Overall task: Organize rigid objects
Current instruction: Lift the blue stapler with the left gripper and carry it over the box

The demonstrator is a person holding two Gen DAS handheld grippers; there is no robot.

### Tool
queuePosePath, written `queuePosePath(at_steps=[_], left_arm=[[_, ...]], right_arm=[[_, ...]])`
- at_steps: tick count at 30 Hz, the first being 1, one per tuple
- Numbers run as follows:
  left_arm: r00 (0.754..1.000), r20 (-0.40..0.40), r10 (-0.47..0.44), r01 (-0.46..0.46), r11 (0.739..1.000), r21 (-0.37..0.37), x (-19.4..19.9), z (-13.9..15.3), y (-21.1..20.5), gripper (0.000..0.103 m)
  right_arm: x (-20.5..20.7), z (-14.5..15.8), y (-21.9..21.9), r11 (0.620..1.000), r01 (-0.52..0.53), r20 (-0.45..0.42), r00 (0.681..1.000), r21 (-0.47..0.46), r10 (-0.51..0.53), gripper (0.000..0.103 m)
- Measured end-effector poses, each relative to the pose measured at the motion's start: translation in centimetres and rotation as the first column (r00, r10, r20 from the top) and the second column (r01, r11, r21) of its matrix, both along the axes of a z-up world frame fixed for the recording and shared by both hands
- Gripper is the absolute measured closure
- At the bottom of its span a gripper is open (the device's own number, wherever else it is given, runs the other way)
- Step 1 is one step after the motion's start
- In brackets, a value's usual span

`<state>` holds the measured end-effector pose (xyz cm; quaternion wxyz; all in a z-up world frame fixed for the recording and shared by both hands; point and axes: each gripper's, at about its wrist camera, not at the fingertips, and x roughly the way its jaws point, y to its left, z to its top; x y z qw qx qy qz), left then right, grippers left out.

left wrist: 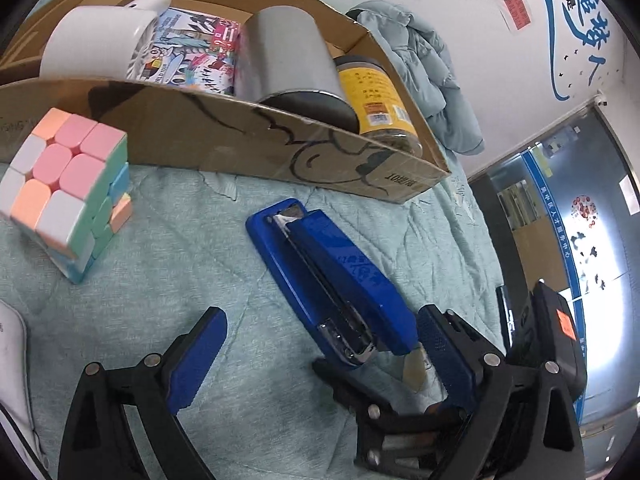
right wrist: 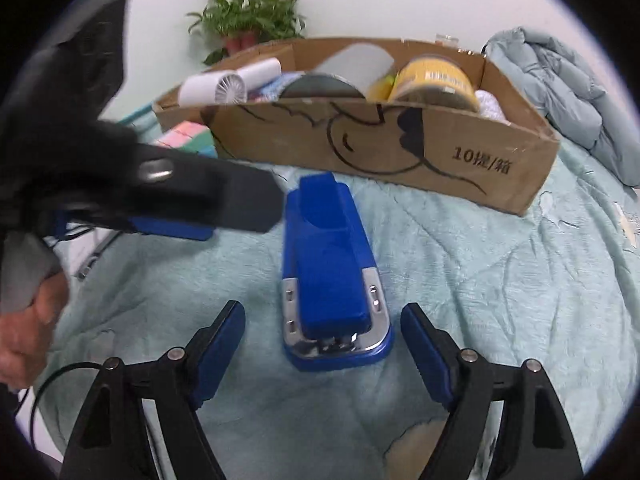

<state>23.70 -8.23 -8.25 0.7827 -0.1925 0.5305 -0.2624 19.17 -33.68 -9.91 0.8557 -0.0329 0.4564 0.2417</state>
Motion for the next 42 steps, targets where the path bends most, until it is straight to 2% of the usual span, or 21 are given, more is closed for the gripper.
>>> queuePosePath(at_steps=[1,2,3,7,9,13,16,17,19,21,26,30,36,40,42], left_arm=[[1.0,0.004,-0.005,0.005,1.0,-0.005,-0.3,-0.1,0.4,0.007],[1.0,-0.001,-0.009,0.009,1.0,-0.017,-0.3,-0.3,0.5,0.007],[1.0,-0.007,-0.011,0.011,1.0,-0.027,-0.4,-0.5,0.8,0.007],[0.999,-0.039,-0.03,0.027,0.997,-0.071,-0.4,-1.6,1.2,0.007],[0.998,-0.052,-0.047,0.042,0.995,-0.089,-0.2,-2.0,1.1,0.007],[0.995,-0.06,-0.078,0.07,0.991,-0.118,0.0,-2.5,0.2,0.007],[0.994,-0.05,-0.098,0.093,0.992,-0.087,0.1,-2.4,-0.8,0.008],[0.993,-0.051,-0.104,0.1,0.992,-0.071,0.1,-2.4,-1.0,0.014],[0.992,-0.061,-0.107,0.104,0.993,-0.051,0.2,-2.3,-1.2,0.02],[0.992,-0.068,-0.109,0.107,0.994,-0.031,0.4,-2.3,-1.3,0.03],[0.991,-0.088,-0.106,0.103,0.994,-0.035,0.1,-2.3,-0.8,0.034],[0.991,-0.059,-0.123,0.124,0.992,0.009,-0.3,-1.5,-1.2,0.035],[0.993,-0.022,-0.118,0.118,0.992,0.03,-1.2,0.0,-0.9,0.037],[0.993,0.049,-0.106,0.103,0.993,0.06,-2.2,2.2,-0.1,0.04],[0.991,0.081,-0.104,0.1,0.993,0.06,-2.4,3.4,0.3,0.045]], right_arm=[[0.2,-0.4,0.1,1.0,-0.002,-0.015,1.0,-0.01,0.002,0.033],[0.1,-0.4,0.3,1.0,0.011,-0.001,1.0,-0.022,-0.011,0.041],[0.1,-0.4,0.4,0.999,0.027,0.001,1.0,-0.034,-0.027,0.043],[-0.4,-0.5,1.0,0.997,0.072,-0.008,0.997,-0.031,-0.072,0.043],[-0.7,-0.4,1.0,0.995,0.096,-0.027,0.995,-0.009,-0.096,0.044],[-1.2,0.5,0.5,0.981,0.164,-0.116,0.981,0.104,-0.152,0.045],[-1.9,0.7,0.7,0.97,0.2,-0.152,0.972,0.141,-0.178,0.045],[-2.0,0.8,0.8,0.965,0.207,-0.164,0.97,0.158,-0.181,0.046],[-2.3,0.7,0.6,0.954,0.234,-0.189,0.962,0.188,-0.199,0.046],[-2.2,0.7,0.4,0.948,0.243,-0.214,0.956,0.205,-0.199,0.046],[-1.4,0.6,0.0,0.935,0.255,-0.259,0.947,0.247,-0.19,0.046],[-1.4,0.4,-0.4,0.922,0.275,-0.284,0.939,0.274,-0.196,0.046],[-2.8,1.2,-0.6,0.921,0.268,-0.253,0.947,0.283,-0.198,0.047],[-3.6,2.6,0.4,0.937,0.226,-0.188,0.966,0.267,-0.179,0.047],[-3.7,3.2,0.8,0.943,0.201,-0.164,0.973,0.266,-0.162,0.048]])
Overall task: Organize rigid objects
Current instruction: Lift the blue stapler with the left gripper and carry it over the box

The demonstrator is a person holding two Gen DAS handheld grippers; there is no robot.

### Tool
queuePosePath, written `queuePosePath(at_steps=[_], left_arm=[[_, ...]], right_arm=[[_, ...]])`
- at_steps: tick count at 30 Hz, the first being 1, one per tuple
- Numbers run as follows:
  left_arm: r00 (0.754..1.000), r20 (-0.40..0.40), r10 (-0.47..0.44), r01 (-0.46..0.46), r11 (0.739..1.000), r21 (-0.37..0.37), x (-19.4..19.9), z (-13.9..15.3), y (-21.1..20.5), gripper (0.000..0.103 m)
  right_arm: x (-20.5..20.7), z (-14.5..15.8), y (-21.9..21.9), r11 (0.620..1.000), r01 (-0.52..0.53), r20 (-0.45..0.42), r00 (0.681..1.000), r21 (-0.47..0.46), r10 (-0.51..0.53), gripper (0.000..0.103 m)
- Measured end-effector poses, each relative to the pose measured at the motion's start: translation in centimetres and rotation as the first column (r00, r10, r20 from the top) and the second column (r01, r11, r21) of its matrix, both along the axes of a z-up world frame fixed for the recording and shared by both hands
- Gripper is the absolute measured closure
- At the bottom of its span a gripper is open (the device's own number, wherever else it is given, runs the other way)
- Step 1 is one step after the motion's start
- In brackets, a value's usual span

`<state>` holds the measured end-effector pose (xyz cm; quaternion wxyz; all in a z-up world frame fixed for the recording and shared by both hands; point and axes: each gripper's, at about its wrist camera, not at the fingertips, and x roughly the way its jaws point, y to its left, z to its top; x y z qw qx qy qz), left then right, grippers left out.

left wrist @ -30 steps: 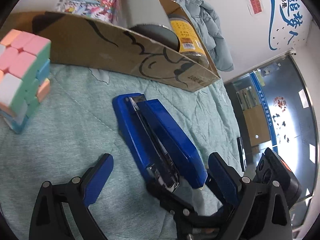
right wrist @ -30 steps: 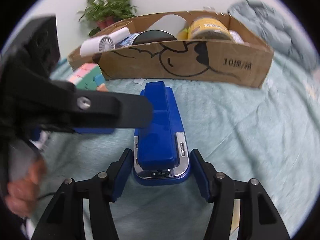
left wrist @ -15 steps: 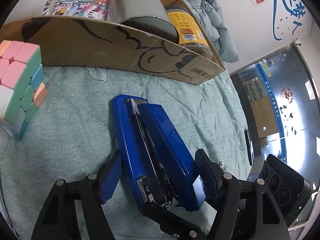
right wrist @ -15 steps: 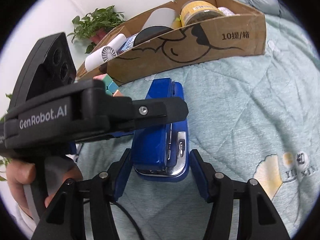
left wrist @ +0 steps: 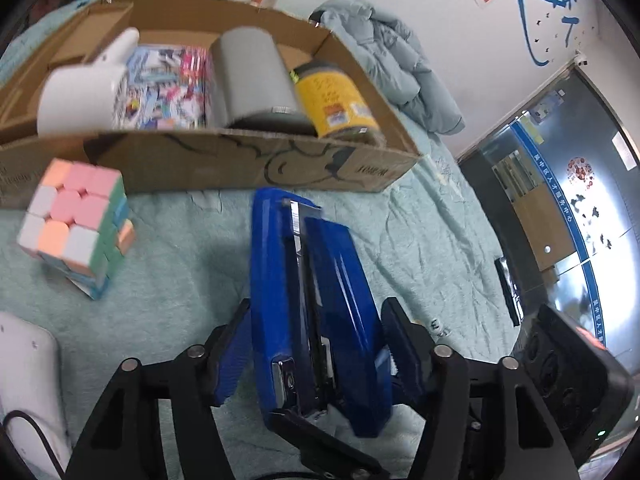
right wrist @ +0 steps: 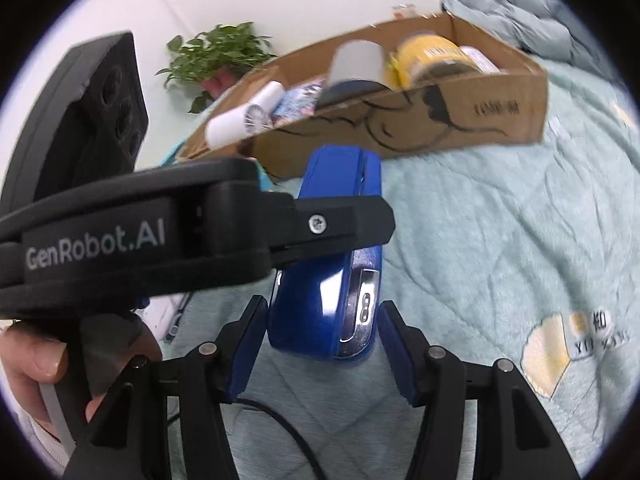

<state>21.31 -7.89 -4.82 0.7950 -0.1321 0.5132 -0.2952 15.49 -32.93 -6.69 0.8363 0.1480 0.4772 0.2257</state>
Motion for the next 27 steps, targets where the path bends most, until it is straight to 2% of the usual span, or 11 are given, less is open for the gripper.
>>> queuePosePath(at_steps=[5,10,16,22,27], left_arm=[[0.998,0.061,0.0,0.0,1.0,0.007,0.1,2.1,0.0,0.047],[0.996,0.084,-0.001,0.0,1.0,0.016,0.6,2.7,0.0,0.047],[0.992,0.129,0.009,-0.008,1.0,-0.013,0.9,4.3,1.3,0.047],[0.981,0.189,0.034,-0.027,0.999,-0.044,3.4,7.4,2.7,0.047],[0.975,0.22,0.044,-0.034,0.998,-0.05,7.2,10.1,4.1,0.047]], right_arm=[[0.4,1.1,0.3,1.0,-0.012,0.033,0.999,0.0,0.012,0.049],[0.3,1.5,-0.6,1.0,-0.001,0.06,0.998,0.019,0.0,0.049],[1.4,2.5,0.4,1.0,-0.018,0.084,0.996,0.0,0.018,0.049],[2.9,4.7,1.5,0.999,-0.035,0.152,0.988,-0.022,0.038,0.049],[6.1,6.8,3.2,0.997,-0.059,0.205,0.976,-0.048,0.067,0.049]])
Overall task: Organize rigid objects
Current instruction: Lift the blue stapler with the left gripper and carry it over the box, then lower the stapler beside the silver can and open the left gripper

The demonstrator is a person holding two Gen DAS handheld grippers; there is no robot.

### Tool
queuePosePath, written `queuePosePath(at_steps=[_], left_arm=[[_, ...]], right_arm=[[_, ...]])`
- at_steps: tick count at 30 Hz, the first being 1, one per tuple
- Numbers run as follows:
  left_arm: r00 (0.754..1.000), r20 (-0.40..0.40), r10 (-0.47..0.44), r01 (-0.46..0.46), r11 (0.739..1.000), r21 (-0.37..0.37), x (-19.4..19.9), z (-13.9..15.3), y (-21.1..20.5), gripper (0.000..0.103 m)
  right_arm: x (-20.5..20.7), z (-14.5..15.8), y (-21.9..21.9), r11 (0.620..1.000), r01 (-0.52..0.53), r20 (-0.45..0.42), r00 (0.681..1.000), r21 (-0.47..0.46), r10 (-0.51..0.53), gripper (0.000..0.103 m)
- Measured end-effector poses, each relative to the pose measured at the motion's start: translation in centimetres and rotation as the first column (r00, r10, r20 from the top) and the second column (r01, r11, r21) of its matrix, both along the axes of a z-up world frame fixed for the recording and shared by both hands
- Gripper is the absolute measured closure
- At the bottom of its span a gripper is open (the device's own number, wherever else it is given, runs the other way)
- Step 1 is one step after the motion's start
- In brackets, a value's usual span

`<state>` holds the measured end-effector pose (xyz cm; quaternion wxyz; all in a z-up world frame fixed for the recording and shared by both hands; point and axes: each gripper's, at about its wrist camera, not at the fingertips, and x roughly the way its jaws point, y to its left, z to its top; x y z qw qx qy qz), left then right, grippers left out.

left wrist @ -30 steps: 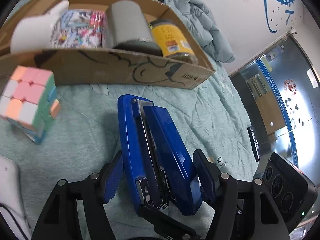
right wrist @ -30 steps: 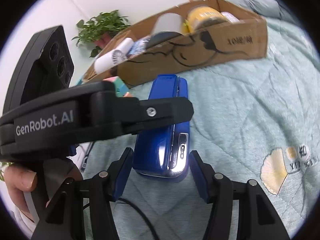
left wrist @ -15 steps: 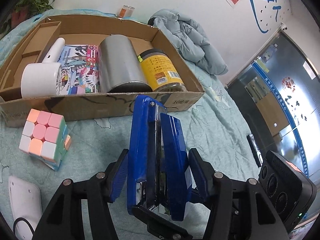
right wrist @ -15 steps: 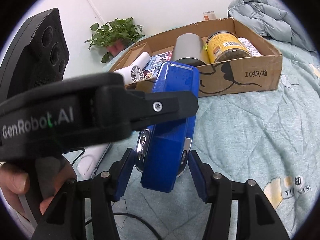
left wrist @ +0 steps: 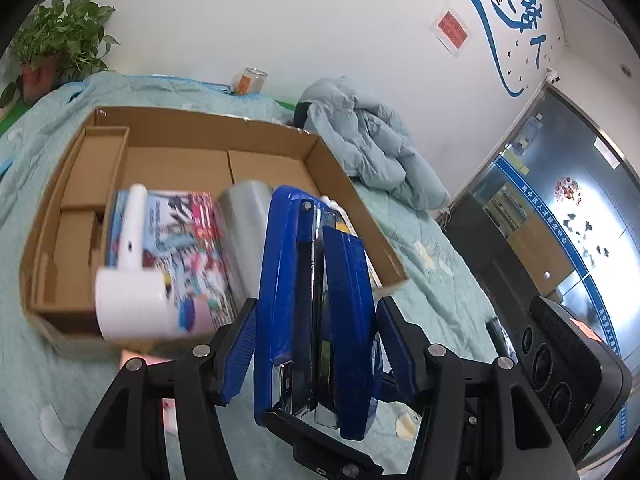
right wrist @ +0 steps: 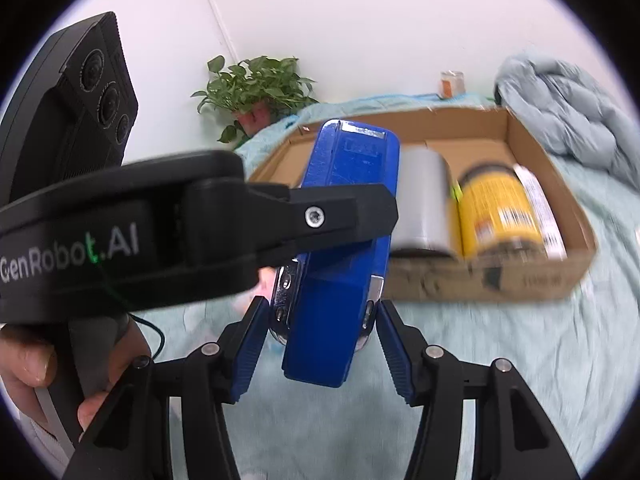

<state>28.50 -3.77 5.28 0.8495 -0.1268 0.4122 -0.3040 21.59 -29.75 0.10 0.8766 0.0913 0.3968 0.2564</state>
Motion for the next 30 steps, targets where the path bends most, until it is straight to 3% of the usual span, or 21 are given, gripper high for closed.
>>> queuePosePath(at_steps=[7,13,14,18,23,26,28,30], left_arm=[[1.0,-0.031,-0.002,0.0,0.999,-0.039,6.5,0.9,2.0,0.049],[0.99,-0.14,-0.028,0.02,0.998,-0.061,11.2,-2.5,2.3,0.053],[0.987,-0.157,-0.024,0.014,0.998,-0.064,11.7,-3.2,2.3,0.053],[0.971,-0.237,-0.009,-0.016,0.995,-0.103,13.9,-6.5,2.9,0.054],[0.971,-0.24,0.018,-0.03,0.998,-0.047,14.8,-7.6,3.2,0.058],[0.969,-0.247,0.019,-0.039,0.996,-0.076,14.9,-7.4,3.8,0.058],[0.977,-0.21,0.037,-0.048,0.998,-0.047,14.1,-6.6,4.2,0.057],[0.991,-0.114,0.07,-0.067,0.997,0.037,12.2,-5.3,4.4,0.05]], right_arm=[[5.8,1.0,2.3,0.999,-0.035,-0.01,0.999,-0.009,0.035,0.049],[8.9,-1.1,3.7,0.997,-0.028,-0.092,0.996,-0.07,0.021,0.049],[9.2,-1.4,3.9,0.996,-0.027,-0.099,0.995,-0.084,0.019,0.059],[10.0,-2.1,4.8,0.993,-0.041,-0.133,0.991,-0.112,0.026,0.058],[10.5,-3.7,4.7,0.993,-0.014,-0.155,0.988,-0.121,-0.005,0.062],[10.3,-3.4,4.3,0.99,0.023,-0.131,0.99,-0.139,-0.042,0.064],[9.8,-3.0,4.0,0.994,0.017,-0.114,0.993,-0.105,-0.029,0.058],[8.4,-2.4,3.5,0.994,0.025,-0.059,0.998,-0.104,-0.032,0.053]])
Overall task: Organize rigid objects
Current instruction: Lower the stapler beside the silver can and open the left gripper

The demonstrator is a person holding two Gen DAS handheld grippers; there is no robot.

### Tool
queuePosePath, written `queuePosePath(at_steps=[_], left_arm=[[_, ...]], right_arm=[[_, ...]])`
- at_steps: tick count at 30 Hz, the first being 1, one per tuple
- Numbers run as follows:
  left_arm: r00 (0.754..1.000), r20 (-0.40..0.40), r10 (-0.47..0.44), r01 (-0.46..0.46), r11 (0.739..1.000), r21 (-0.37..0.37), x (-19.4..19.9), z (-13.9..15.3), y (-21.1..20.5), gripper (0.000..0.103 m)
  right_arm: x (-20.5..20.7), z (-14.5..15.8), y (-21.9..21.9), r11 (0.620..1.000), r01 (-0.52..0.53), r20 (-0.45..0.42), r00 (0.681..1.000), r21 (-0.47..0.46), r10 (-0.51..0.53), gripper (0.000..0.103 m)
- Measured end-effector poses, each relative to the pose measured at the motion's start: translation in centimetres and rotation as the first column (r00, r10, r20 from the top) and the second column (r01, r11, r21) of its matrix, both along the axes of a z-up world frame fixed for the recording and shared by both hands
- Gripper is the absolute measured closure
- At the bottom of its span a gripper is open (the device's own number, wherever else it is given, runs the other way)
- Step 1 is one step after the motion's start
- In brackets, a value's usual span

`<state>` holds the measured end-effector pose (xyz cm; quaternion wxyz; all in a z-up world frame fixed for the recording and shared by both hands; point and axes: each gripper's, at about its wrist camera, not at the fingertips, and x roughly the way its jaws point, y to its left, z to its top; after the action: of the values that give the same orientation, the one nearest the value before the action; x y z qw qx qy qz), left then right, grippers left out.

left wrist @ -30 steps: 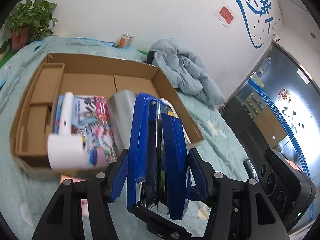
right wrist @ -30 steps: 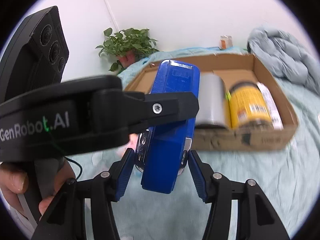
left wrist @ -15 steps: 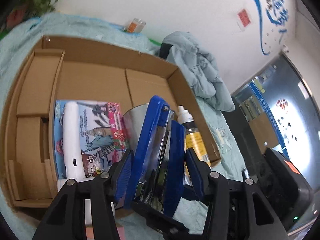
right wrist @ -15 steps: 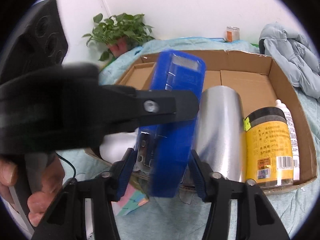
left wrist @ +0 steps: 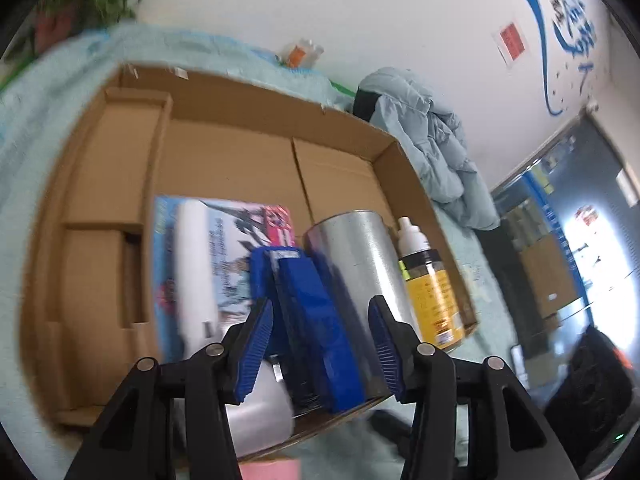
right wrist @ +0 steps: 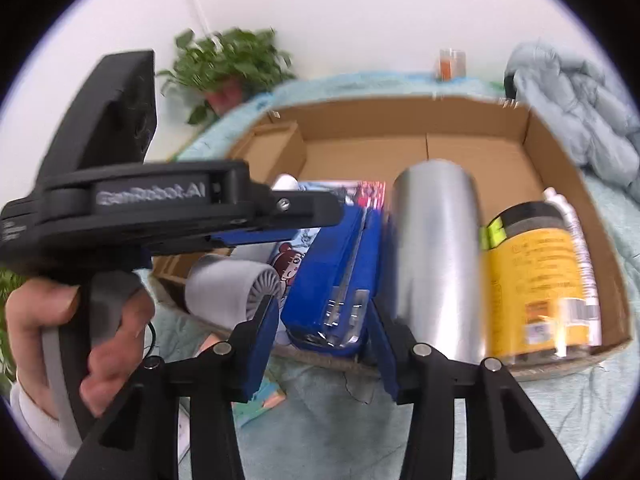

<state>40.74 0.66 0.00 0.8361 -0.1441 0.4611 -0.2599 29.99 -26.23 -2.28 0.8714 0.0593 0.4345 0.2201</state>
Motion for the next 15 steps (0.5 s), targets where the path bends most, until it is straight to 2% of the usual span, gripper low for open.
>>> queuePosePath(at_steps=[1,3,4,5,6,7,11,15], left_arm=[[0.997,0.07,0.018,-0.022,0.998,0.061,-1.6,0.8,0.3,0.044],[0.98,0.18,0.083,-0.118,0.975,0.19,-4.8,1.9,0.4,0.013],[0.963,0.248,0.105,-0.166,0.955,0.244,-6.6,2.3,0.4,0.005],[0.936,0.337,0.102,-0.201,0.941,0.273,-8.9,2.6,0.4,0.0],[0.917,0.388,0.096,-0.22,0.931,0.29,-10.5,2.6,0.4,0.0],[0.911,0.403,0.091,-0.23,0.922,0.311,-11.6,2.5,0.2,0.0],[0.907,0.409,0.105,-0.275,0.882,0.383,-15.3,1.5,-0.4,0.0],[0.885,0.438,0.158,-0.325,0.883,0.339,-19.5,2.2,0.1,0.0]], right_arm=[[-1.5,0.4,-0.3,1.0,0.014,0.062,0.998,-0.024,-0.013,0.047],[-3.5,0.7,-1.2,0.999,0.031,0.14,0.99,-0.029,-0.027,0.014],[-4.9,0.7,-1.9,0.998,0.065,0.186,0.981,-0.021,-0.06,0.011],[-5.7,0.5,-2.4,0.995,0.093,0.213,0.973,-0.025,-0.086,0.006],[-6.6,0.2,-2.7,0.993,0.116,0.232,0.967,-0.034,-0.105,0.0],[-7.3,-0.3,-3.0,0.99,0.136,0.235,0.964,-0.046,-0.121,0.0],[-7.8,-1.9,-3.2,0.985,0.162,0.123,0.98,-0.056,-0.154,0.0],[-9.6,-1.8,-3.9,0.98,0.181,0.131,0.977,-0.082,-0.17,0.0]])
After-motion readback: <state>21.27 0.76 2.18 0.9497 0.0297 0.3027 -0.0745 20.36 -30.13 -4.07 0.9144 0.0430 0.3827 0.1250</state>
